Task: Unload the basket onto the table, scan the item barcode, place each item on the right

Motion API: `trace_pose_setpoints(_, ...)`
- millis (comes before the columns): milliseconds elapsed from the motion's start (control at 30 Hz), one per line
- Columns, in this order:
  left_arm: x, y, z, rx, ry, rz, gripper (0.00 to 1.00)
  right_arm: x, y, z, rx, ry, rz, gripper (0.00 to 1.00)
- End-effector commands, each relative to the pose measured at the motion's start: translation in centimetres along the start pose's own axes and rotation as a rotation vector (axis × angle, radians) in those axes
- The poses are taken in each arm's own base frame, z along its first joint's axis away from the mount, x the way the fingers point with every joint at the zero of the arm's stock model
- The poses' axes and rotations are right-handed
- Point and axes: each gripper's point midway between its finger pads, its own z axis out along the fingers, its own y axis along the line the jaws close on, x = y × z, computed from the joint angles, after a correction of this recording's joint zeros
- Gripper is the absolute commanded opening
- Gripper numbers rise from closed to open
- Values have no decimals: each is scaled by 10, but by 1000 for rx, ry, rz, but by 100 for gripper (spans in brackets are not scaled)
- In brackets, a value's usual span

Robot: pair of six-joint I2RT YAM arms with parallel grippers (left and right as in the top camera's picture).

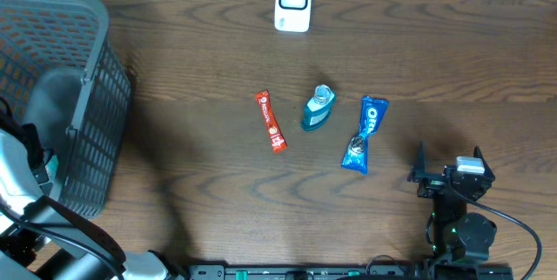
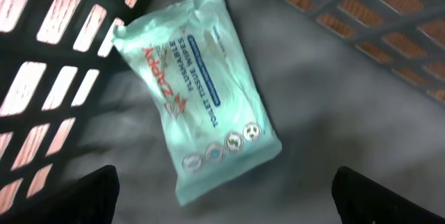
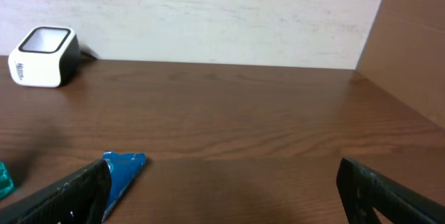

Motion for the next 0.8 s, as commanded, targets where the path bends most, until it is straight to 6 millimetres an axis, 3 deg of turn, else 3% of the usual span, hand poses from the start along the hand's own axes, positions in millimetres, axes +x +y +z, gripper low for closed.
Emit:
trace_pose_setpoints(0,-3,5,3,3,-29,-22,98,1,-2,0,9,1,10,99)
trace_pose_setpoints(433,-1,28,44,2,-45,-70,98,1,-2,0,9,1,10,99)
trace_pose_setpoints(767,-3,24,61,42,-66,-94,98,1,-2,0,9,1,10,99)
